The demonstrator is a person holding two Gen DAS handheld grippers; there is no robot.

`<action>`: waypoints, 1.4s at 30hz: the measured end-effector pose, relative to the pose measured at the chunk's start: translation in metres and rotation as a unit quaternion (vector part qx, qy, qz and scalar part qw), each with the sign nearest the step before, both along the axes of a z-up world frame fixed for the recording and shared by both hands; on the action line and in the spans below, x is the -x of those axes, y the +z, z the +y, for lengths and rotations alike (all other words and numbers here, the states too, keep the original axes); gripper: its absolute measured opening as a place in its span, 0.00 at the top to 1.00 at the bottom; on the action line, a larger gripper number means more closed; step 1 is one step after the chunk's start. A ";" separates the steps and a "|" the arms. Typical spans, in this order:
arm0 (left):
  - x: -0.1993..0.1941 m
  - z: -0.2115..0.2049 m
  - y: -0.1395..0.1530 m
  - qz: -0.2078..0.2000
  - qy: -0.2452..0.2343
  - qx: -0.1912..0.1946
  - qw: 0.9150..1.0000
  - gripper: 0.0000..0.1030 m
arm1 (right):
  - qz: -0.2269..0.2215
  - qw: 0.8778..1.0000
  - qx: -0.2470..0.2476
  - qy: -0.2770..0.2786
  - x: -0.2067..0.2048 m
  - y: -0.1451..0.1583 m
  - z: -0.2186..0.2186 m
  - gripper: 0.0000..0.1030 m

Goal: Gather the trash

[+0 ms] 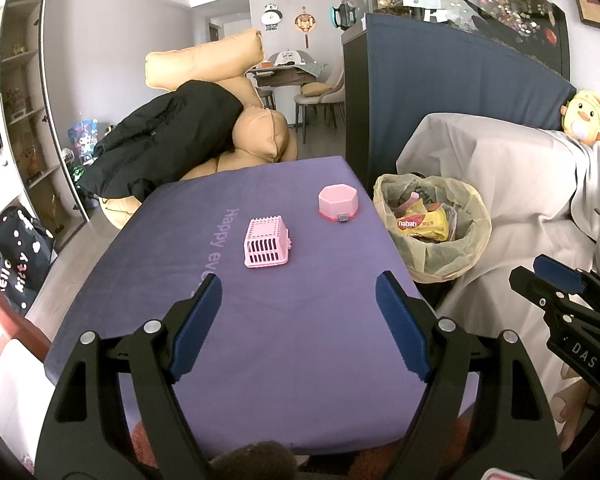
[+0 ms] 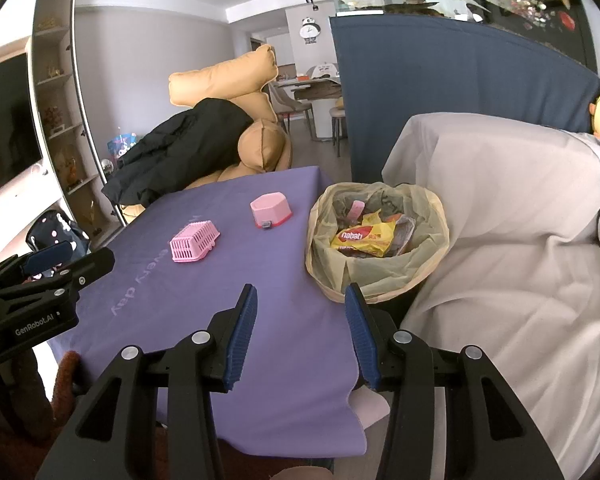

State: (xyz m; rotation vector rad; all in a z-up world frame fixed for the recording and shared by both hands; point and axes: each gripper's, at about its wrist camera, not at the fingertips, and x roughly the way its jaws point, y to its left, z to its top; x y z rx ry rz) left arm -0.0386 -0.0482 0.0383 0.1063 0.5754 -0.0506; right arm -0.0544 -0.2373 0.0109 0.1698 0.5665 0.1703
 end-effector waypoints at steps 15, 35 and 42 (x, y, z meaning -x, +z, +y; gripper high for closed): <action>0.000 0.000 -0.001 0.002 -0.001 0.000 1.000 0.27 | 0.002 1.000 0.000 -0.001 0.000 -0.001 0.000 0.58; -0.004 0.005 -0.007 0.013 -0.005 0.015 1.000 0.27 | 0.002 1.000 0.008 0.000 -0.001 -0.003 -0.003 0.58; -0.020 0.124 -0.002 -0.003 0.133 0.046 0.990 0.30 | 0.053 0.994 0.044 -0.088 -0.040 -0.034 -0.114 0.58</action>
